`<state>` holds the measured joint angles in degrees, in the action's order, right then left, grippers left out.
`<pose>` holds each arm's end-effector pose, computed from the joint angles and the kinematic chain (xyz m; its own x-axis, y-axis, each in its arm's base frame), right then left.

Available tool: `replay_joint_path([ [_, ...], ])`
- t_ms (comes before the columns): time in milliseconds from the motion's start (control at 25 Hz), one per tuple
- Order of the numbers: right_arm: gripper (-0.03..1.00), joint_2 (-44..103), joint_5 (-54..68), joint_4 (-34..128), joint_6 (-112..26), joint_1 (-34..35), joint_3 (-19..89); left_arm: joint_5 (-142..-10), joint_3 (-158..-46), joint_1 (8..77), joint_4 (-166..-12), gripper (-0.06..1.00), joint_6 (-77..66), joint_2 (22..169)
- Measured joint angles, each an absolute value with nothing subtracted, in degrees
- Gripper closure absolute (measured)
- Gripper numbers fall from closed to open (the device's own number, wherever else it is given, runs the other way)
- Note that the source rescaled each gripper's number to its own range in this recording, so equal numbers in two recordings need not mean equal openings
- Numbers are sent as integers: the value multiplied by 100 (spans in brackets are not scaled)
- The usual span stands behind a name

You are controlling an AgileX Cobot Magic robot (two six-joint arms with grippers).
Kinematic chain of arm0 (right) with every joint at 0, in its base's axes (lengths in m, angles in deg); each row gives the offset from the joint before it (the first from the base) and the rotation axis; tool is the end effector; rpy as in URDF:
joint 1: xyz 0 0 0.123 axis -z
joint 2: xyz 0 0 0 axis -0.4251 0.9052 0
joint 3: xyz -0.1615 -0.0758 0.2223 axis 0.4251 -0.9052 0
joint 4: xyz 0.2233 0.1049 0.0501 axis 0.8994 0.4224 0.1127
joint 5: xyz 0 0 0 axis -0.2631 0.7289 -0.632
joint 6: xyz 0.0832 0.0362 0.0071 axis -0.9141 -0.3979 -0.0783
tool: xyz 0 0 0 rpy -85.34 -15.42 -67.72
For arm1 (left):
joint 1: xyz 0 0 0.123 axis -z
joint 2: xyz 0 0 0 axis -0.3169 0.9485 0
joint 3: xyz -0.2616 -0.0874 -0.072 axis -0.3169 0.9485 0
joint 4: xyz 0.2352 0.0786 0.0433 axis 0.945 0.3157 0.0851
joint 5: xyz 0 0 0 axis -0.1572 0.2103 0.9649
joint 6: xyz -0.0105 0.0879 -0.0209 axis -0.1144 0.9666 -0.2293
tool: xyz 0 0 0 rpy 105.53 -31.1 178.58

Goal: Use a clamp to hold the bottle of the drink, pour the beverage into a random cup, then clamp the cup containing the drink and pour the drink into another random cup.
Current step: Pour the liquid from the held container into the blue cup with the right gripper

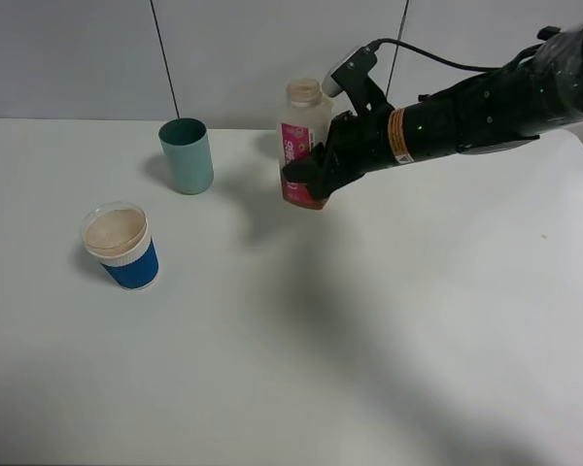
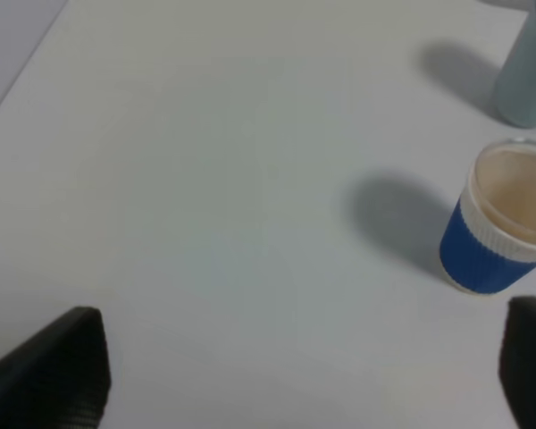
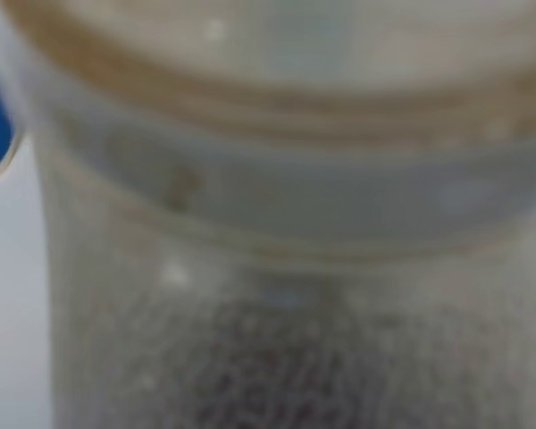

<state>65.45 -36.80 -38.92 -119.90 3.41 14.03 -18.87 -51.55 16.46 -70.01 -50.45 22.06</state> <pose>0.3359 0.1880 0.1701 -0.2471 -0.4395 -0.8636 -0.8764 0.4815 0.0057 -0.0073 0.0074 0.2792 -0.4245 -0.1561 -0.8919 -0.1727 0.9809 -0.0896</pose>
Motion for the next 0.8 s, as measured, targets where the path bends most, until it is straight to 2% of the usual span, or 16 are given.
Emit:
replay_joint_path([
  [800,95,5753,-2171,-3022,-11957,341,1382,-1887,-5155,1646,-7001,32,-5045,2206],
])
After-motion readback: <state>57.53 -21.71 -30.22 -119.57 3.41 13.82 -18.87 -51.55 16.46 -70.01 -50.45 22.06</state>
